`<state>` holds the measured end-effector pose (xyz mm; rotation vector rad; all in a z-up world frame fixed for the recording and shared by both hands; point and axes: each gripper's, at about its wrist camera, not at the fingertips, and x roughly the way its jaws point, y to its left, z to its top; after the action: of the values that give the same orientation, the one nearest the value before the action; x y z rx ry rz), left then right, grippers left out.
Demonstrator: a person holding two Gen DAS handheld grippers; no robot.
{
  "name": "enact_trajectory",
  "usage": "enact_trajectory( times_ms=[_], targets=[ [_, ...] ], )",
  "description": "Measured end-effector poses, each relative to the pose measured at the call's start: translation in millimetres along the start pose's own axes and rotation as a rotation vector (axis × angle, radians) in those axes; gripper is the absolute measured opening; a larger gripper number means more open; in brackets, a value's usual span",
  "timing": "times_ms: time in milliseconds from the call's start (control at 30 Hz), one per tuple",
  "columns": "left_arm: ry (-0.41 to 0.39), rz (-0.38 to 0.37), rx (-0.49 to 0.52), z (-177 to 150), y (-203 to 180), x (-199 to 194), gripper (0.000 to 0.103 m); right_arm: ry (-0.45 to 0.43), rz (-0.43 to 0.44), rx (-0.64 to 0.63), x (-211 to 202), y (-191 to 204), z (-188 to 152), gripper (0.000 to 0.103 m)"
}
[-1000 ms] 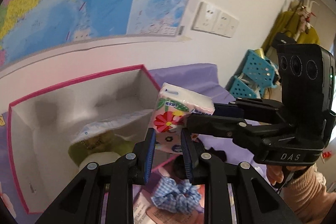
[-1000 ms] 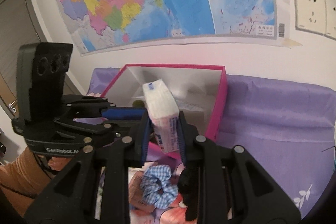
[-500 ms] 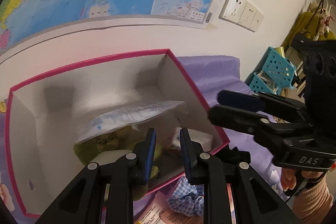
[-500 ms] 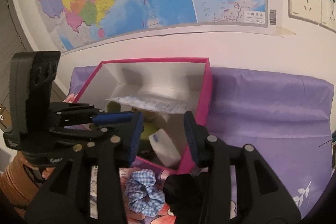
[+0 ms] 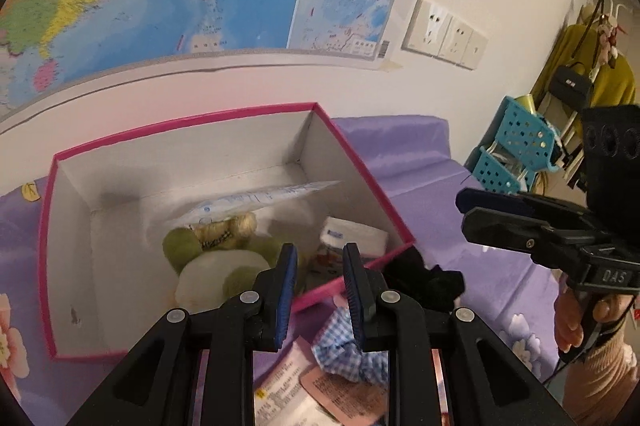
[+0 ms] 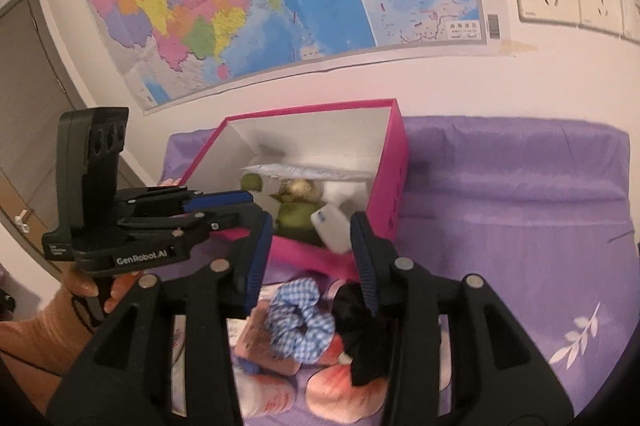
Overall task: Organize soft objects
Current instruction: 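Move the right gripper down onto the blue gingham scrunchie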
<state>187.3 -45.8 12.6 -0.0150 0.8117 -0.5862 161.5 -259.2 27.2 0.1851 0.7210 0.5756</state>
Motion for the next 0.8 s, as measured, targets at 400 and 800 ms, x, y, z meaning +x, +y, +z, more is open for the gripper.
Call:
enact_trajectory(
  times_ms=[400,800],
  targets=[
    [0.025,-0.060,0.052,-37.5,-23.0,-18.8,0.028,0.035,-0.011,0.050,-31.3,-9.0,-54.4,0.058],
    [0.179,-0.035,0.001,-81.3,-18.8,-1.5,0.028,0.119,0.090,0.140,-5.4,-17.8,-96.0,0.051]
  ],
)
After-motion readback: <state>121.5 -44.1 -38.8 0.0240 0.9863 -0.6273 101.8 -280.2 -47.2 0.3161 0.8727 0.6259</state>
